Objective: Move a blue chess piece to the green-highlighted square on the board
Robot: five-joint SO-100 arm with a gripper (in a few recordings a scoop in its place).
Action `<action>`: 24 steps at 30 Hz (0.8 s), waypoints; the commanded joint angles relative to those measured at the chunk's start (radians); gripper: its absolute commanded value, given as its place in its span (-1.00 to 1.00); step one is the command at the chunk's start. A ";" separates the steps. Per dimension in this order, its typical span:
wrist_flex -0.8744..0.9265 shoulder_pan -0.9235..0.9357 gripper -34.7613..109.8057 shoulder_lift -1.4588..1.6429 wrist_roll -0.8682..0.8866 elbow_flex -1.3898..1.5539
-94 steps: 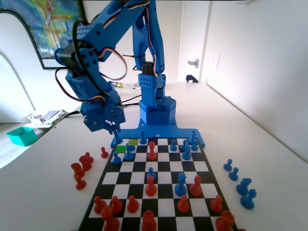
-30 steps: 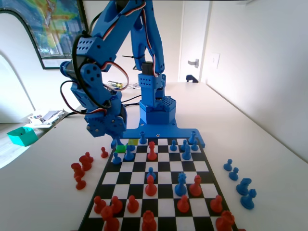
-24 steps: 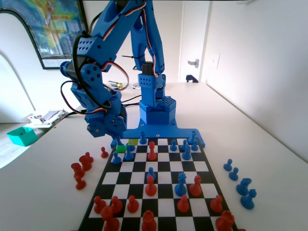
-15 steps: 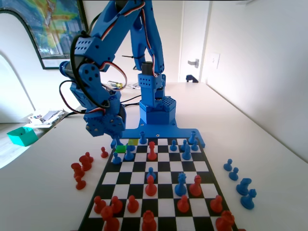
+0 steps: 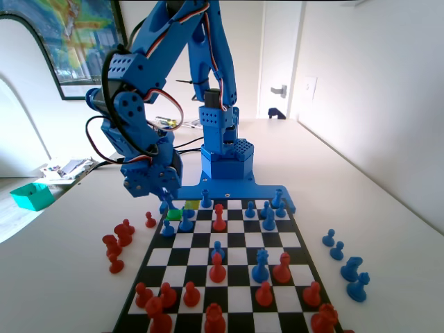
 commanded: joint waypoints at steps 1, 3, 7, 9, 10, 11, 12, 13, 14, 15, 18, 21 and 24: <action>0.034 0.006 -0.30 0.029 -0.020 -0.023; 0.055 0.002 -0.30 0.031 -0.023 -0.041; 0.098 -0.008 -0.30 0.035 -0.025 -0.081; 0.127 -0.009 -0.30 0.041 -0.035 -0.106; 0.141 -0.009 -0.30 0.044 -0.041 -0.118; 0.163 -0.009 -0.30 0.049 -0.049 -0.132; 0.186 -0.009 -0.30 0.054 -0.057 -0.149; 0.209 -0.009 -0.31 0.058 -0.066 -0.164; 0.232 -0.009 -0.31 0.066 -0.075 -0.179; 0.253 -0.008 -0.32 0.072 -0.086 -0.196; 0.313 -0.011 -0.34 0.104 -0.107 -0.241; 0.376 -0.021 -0.39 0.147 -0.127 -0.278; 0.417 -0.044 -0.46 0.196 -0.120 -0.298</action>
